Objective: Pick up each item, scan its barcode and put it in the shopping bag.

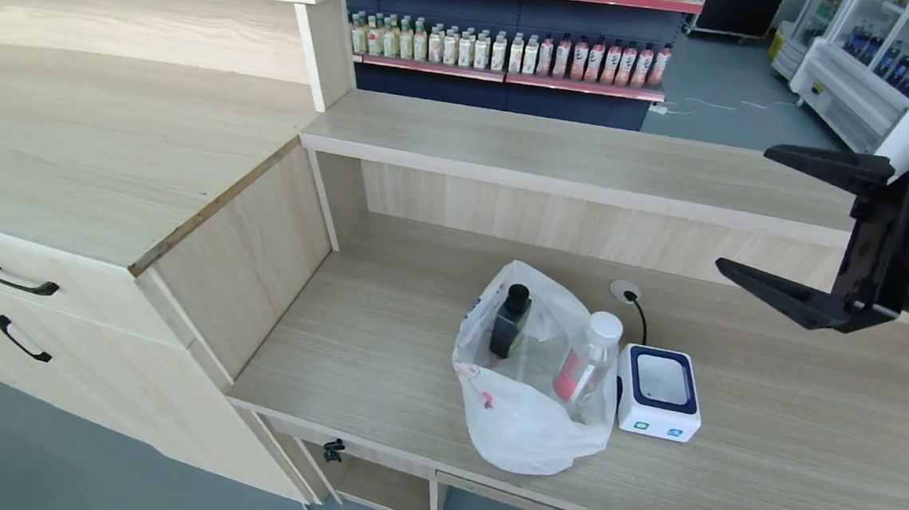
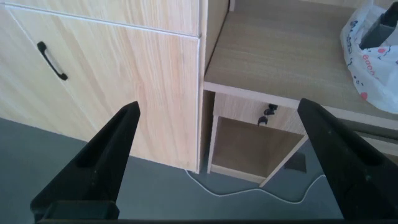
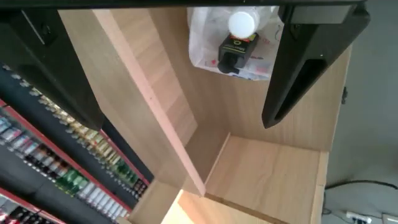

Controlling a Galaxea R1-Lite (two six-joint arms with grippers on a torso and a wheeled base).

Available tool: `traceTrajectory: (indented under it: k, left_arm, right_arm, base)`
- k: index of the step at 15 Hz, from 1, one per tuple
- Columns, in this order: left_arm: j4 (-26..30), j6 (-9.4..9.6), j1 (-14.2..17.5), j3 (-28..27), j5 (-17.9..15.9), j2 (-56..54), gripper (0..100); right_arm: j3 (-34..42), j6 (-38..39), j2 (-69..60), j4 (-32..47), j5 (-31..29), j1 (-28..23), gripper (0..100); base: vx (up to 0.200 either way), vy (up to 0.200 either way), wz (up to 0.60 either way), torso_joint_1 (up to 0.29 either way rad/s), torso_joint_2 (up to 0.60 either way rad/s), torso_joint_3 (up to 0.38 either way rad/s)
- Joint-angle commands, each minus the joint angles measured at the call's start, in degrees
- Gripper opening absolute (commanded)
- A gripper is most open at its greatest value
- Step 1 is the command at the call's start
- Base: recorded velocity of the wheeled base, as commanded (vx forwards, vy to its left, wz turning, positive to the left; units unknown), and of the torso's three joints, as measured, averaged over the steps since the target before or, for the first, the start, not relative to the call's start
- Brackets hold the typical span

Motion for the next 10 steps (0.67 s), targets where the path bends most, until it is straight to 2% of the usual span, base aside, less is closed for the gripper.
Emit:
traceTrajectory:
  k: [1, 4, 6, 7, 8, 9, 10]
  left_arm:
    - [0.00, -0.04, 0.02, 0.00, -0.06, -0.02, 100]
    - [0.00, -0.04, 0.02, 0.00, 0.03, -0.02, 100]
    - [0.00, -0.04, 0.02, 0.00, 0.03, -0.02, 100]
    - [0.00, -0.04, 0.02, 0.00, 0.03, -0.02, 100]
    - [0.00, -0.04, 0.02, 0.00, 0.03, -0.02, 100]
    - [0.00, -0.04, 0.02, 0.00, 0.03, -0.02, 100]
    - [0.00, -0.04, 0.02, 0.00, -0.06, -0.02, 100]
  right_arm:
    - [-2.87, 0.17, -3.61, 0.11, -2.09, 0.37, 100]
    - [-6.38, 1.75, -4.14, 3.72, -22.74, 1.60, 100]
    - [-5.33, 2.45, -4.58, 11.45, -41.81, -0.24, 100]
    - [-0.50, 4.83, -5.37, 15.23, -51.92, -4.29, 100]
    - [5.74, 9.84, -6.25, 15.23, -59.57, -5.87, 100]
    - [11.99, 14.85, -8.80, 14.26, -65.54, -6.39, 100]
    - [16.73, 17.48, -11.78, 14.00, -67.56, -6.39, 100]
  base:
    - [0.000, 0.000, -0.60, 0.007, 0.01, 0.002]
    - [0.000, 0.000, -0.60, 0.004, 0.00, 0.002]
    - [0.000, 0.000, 0.00, 0.000, 0.00, 0.000]
    - [0.000, 0.000, 0.00, 0.000, 0.00, 0.000]
    - [0.000, 0.000, 0.00, 0.000, 0.00, 0.000]
    - [0.000, 0.000, 0.00, 0.000, 0.00, 0.000]
    - [0.000, 0.000, 0.00, 0.000, 0.00, 0.000]
